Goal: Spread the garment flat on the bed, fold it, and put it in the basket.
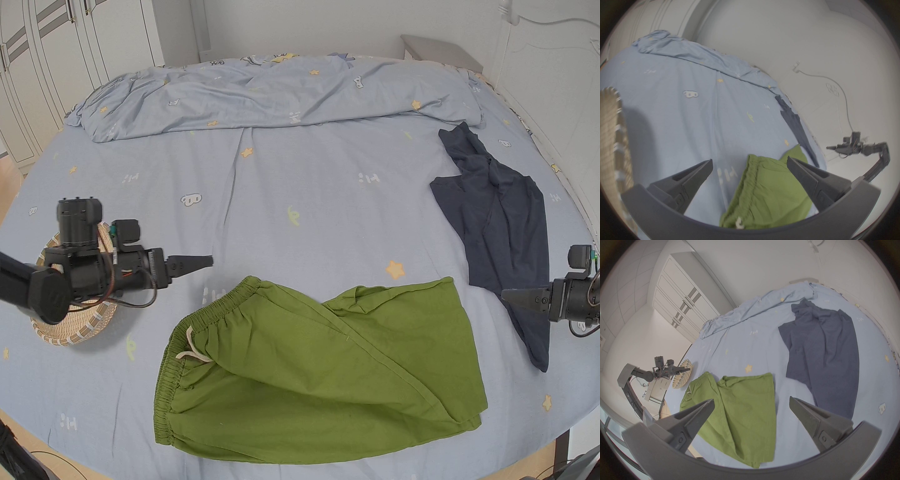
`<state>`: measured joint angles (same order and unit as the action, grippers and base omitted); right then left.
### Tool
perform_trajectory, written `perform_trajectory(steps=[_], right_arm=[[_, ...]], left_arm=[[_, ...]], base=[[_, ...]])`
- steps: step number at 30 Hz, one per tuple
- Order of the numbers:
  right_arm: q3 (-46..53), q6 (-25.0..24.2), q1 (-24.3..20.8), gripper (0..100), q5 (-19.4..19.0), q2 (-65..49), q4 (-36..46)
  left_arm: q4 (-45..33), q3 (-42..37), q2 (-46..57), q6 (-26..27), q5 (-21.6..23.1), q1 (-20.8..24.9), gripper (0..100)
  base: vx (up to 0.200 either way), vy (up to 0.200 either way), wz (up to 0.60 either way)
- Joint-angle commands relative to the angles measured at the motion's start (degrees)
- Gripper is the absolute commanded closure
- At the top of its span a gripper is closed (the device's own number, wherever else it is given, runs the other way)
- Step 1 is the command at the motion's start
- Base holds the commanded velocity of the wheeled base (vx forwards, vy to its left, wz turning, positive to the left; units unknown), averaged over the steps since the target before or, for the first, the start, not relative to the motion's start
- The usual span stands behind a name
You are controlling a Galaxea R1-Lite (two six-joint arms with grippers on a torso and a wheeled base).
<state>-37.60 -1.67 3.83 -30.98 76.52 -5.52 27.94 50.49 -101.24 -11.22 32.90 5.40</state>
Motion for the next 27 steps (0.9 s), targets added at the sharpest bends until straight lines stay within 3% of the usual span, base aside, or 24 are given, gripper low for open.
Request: perform_trajectory(steps=[1, 8, 27], right_arm=[[-1.8, 0.2, -1.8, 0, 1.1, 5.1, -2.3], [-0.7, -0.3, -4.3, 0, 1.3, 5.3, -2.3], [-0.3, -0.4, -4.4, 0, 1.3, 6.2, -2.4]], left_arm=[[1.6, 11.6, -17.2, 5.8, -3.5, 5.6, 0], [1.7, 13.6, -18.7, 5.8, -2.8, 7.0, 0], [5.5, 11.1, -22.1, 5.7, -3.6, 9.3, 0]], base=[[0.0, 0.0, 0.0], [0.0, 0.0, 0.0], [0.0, 0.0, 0.0]])
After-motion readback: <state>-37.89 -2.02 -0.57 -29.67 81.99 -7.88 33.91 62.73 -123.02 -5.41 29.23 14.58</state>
